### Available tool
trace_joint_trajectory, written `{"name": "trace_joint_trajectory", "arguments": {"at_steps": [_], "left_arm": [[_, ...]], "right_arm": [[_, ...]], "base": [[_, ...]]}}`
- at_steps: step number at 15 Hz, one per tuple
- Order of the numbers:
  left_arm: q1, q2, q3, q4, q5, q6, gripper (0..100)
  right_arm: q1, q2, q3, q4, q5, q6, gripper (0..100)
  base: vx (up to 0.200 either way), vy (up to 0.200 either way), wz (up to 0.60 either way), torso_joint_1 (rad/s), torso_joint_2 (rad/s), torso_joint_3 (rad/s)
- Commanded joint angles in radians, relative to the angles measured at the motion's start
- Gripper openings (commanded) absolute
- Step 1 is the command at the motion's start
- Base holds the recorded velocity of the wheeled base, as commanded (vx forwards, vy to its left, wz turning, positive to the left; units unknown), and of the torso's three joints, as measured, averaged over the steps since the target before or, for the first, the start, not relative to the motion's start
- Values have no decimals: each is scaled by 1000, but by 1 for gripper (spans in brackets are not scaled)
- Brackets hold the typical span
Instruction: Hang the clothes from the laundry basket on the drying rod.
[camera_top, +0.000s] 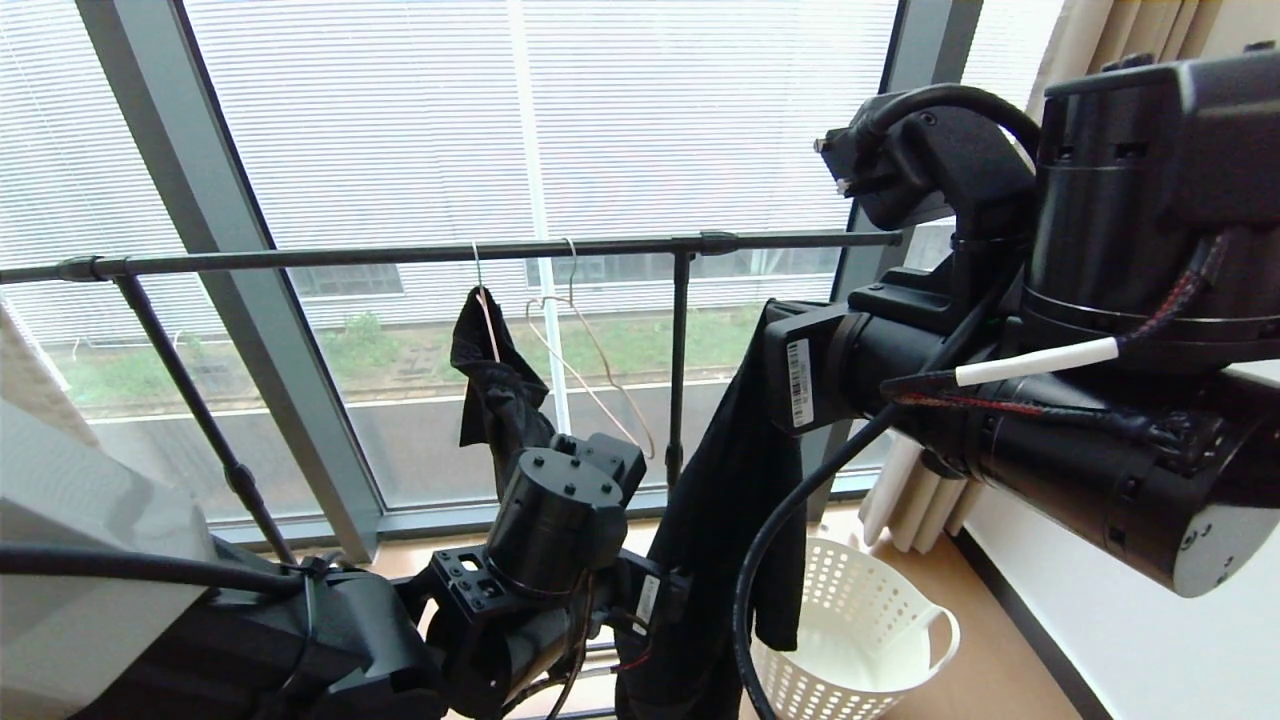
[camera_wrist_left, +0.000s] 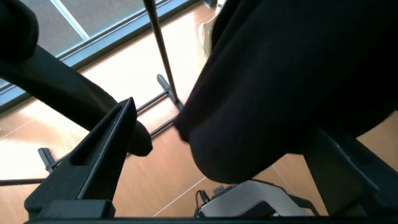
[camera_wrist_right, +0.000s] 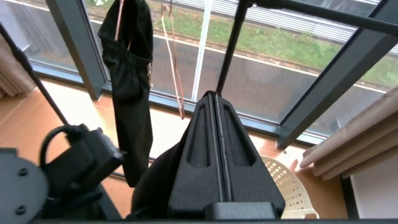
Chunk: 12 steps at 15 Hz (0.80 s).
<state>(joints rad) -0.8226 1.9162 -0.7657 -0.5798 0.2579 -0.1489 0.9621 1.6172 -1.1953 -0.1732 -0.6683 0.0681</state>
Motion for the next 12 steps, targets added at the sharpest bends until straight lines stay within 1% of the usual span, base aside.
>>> {"name": "trace_joint_trajectory", "arguments": {"at_steps": [1,4,7,8,10,12], "left_arm": [[0,-57,6,0,0,-1,100],[-21,-48,-46,-17,-9,-6,100],[-36,15,-106,-22,-8,-6,100],[-36,53,-142,-22,-5,-6,100],[-30,98,-158,-23,4,-6,100],[-23,99,-155,-22,27,-6,100]], "right_arm": [[-5,-3,-3,0,1,-1,0],[7,26,-7,-3,3,1,0],[38,32,-9,-2,1,1,0],[53,30,-7,-2,-1,1,0],[53,26,-13,-2,-17,1,0],[53,26,-24,-3,-30,1,0]], "base": [[0,0,0,0,0,0],[0,0,0,0,0,0],[0,0,0,0,0,0],[0,0,0,0,0,0],[0,0,0,0,0,0],[0,0,0,0,0,0]]}}
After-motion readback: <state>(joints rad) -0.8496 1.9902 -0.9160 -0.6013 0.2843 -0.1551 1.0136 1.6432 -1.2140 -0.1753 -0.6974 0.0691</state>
